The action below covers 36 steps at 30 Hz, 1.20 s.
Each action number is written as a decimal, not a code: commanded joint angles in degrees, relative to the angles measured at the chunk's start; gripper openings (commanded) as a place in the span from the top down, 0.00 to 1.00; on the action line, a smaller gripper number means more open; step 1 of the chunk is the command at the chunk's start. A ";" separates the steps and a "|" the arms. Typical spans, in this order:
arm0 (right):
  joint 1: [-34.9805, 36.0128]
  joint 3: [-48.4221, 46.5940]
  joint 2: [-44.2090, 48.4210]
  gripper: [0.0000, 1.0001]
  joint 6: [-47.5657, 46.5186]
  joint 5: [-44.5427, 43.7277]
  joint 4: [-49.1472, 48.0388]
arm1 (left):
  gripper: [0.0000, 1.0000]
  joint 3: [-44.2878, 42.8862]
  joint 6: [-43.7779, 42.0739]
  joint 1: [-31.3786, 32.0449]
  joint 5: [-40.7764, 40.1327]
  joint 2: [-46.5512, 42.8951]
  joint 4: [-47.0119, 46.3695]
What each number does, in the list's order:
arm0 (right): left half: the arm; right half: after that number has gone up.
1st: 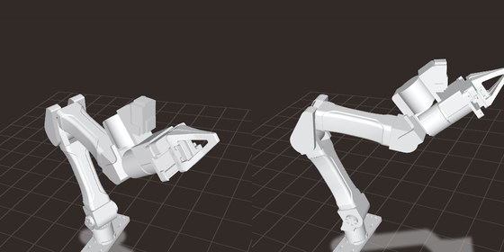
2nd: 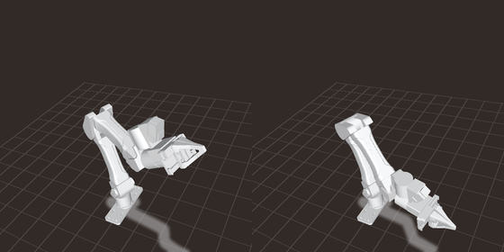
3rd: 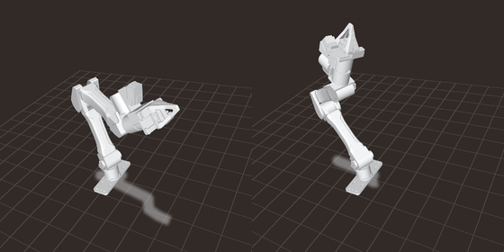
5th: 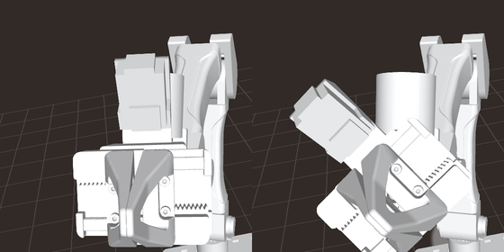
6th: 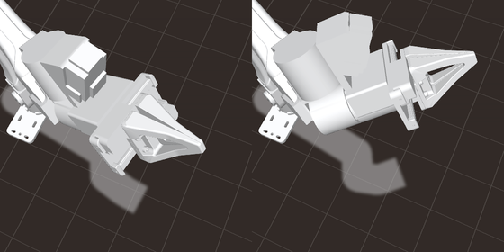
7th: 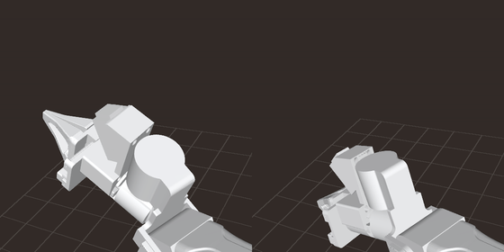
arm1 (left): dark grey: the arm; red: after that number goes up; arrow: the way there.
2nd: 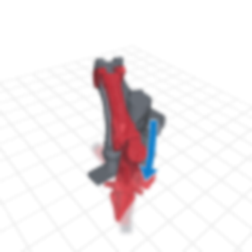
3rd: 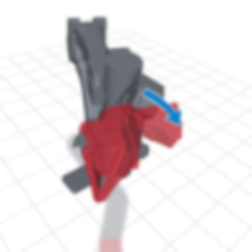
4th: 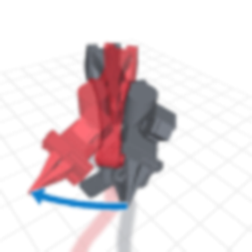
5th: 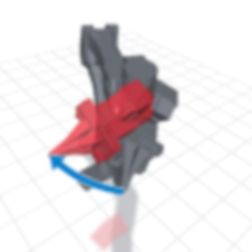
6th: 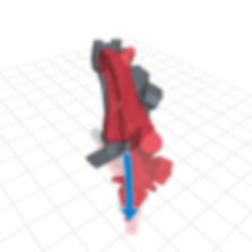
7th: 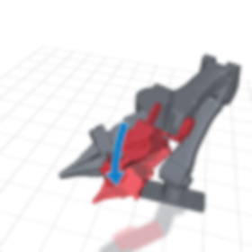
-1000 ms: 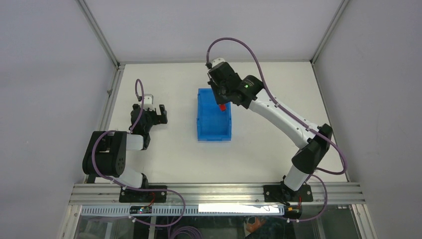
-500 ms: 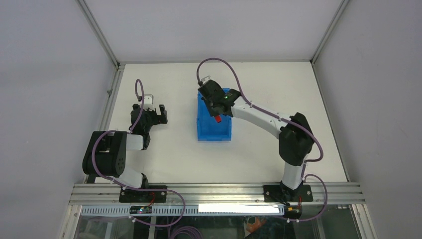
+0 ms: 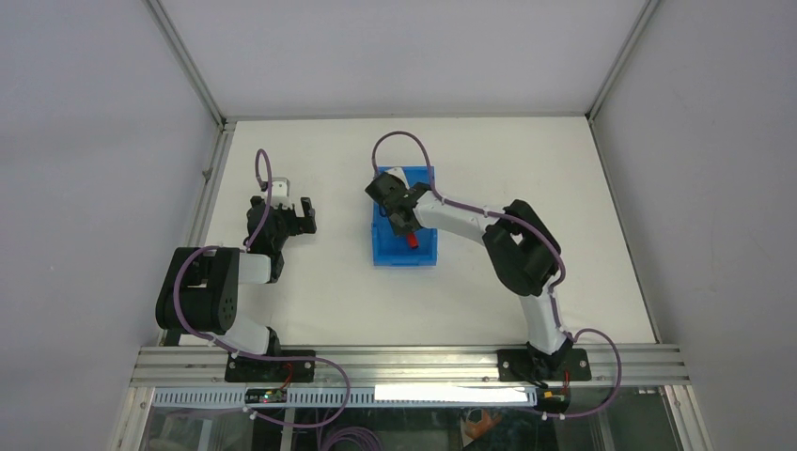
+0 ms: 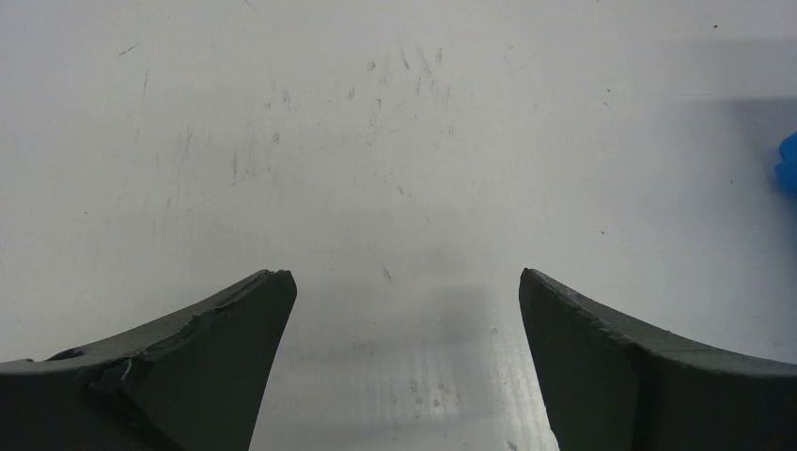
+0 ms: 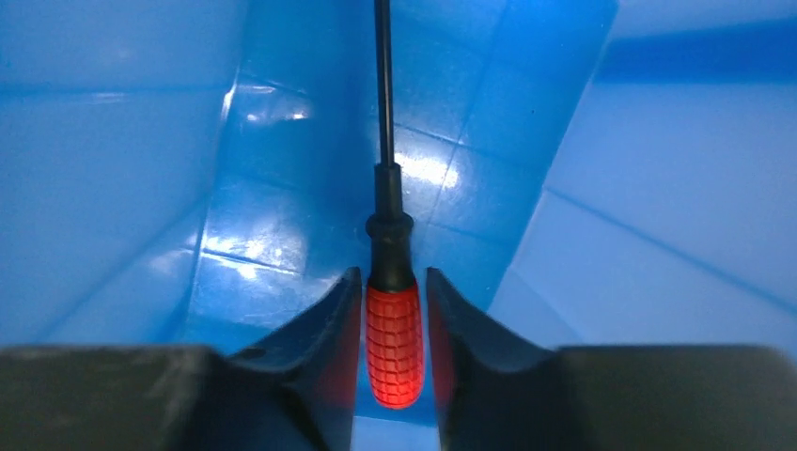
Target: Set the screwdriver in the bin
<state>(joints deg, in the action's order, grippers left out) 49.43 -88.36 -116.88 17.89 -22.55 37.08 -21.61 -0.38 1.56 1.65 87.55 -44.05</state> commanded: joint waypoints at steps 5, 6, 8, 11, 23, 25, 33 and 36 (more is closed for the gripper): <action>0.23 -3.66 1.51 0.48 2.11 -4.15 1.64 | 0.01 -0.28 0.91 0.66 0.63 -1.18 -2.13; 0.23 -4.59 2.46 0.48 1.77 -4.63 2.02 | 0.01 -0.28 0.91 0.71 0.59 -1.15 -2.16; 0.23 -6.46 4.49 0.48 0.67 -5.09 2.90 | 0.01 -0.28 0.91 0.69 0.62 -1.18 -2.18; 0.27 -8.58 9.34 0.46 -1.93 -5.00 2.79 | 0.01 -0.28 0.91 0.71 0.57 -1.16 -2.15; -12.44 -6.81 23.16 0.01 -7.42 0.51 6.58 | 0.01 -0.28 0.91 0.65 0.62 -1.16 -2.15; -16.88 -4.96 25.51 0.01 -8.34 0.62 7.26 | 0.01 -0.28 0.91 0.68 0.61 -1.21 -2.13; -38.44 4.68 33.77 0.01 -9.10 6.82 7.48 | 0.01 -0.28 0.91 0.65 0.63 -1.20 -2.18; -42.65 6.95 34.43 0.01 -8.26 6.32 7.47 | 0.01 -0.32 0.91 0.64 0.58 -1.16 -2.17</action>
<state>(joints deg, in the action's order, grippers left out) 10.48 -83.29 -86.19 9.76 -18.63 44.29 -21.61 -0.38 1.56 1.65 87.55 -44.05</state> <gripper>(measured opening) 0.991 0.992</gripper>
